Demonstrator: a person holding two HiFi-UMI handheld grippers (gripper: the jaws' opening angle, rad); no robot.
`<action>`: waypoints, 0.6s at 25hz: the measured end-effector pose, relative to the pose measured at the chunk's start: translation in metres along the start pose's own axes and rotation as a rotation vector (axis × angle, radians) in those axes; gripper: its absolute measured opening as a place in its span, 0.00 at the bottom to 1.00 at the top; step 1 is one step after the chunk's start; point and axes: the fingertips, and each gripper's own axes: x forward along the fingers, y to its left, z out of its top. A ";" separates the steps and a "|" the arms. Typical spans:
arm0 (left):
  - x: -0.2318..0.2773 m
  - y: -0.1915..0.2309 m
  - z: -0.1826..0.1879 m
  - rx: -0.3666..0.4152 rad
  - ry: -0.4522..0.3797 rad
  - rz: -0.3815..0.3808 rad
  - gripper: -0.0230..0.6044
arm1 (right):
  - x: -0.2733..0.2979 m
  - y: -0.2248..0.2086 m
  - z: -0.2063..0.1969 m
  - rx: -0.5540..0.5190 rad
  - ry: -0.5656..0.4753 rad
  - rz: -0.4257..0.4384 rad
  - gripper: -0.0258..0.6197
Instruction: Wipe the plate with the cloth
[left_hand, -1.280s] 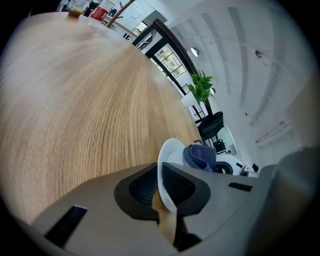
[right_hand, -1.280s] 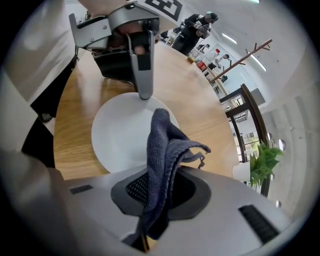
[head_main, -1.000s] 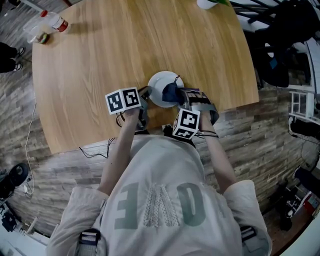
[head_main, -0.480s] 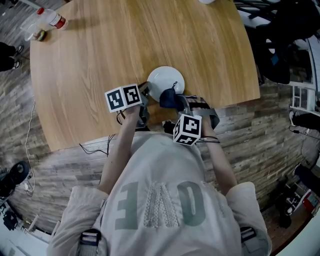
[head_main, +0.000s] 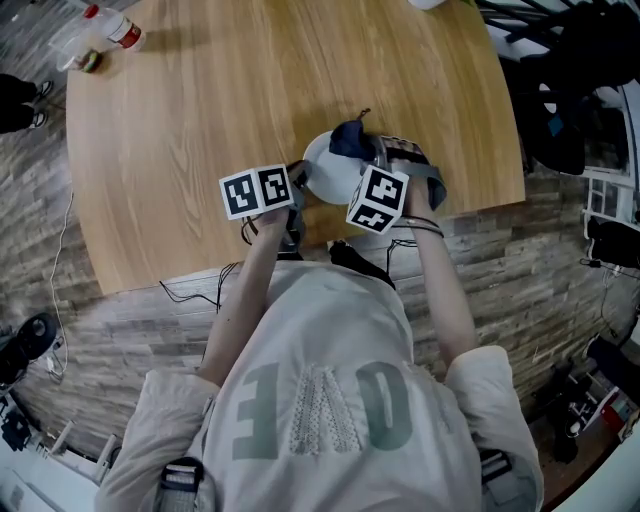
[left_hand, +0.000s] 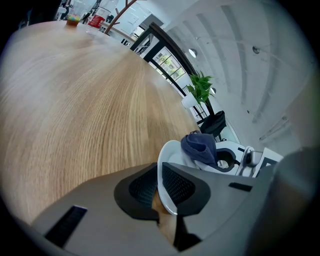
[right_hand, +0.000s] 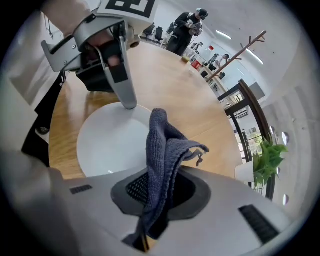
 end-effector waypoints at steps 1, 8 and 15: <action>0.000 0.000 0.000 0.000 0.000 0.000 0.09 | 0.001 -0.001 0.000 -0.007 0.006 -0.003 0.13; -0.001 0.000 0.001 0.005 -0.002 0.001 0.09 | -0.004 0.026 0.009 -0.035 0.014 0.005 0.13; -0.002 0.000 0.002 0.006 -0.003 0.000 0.09 | -0.021 0.069 0.025 -0.061 -0.012 0.078 0.13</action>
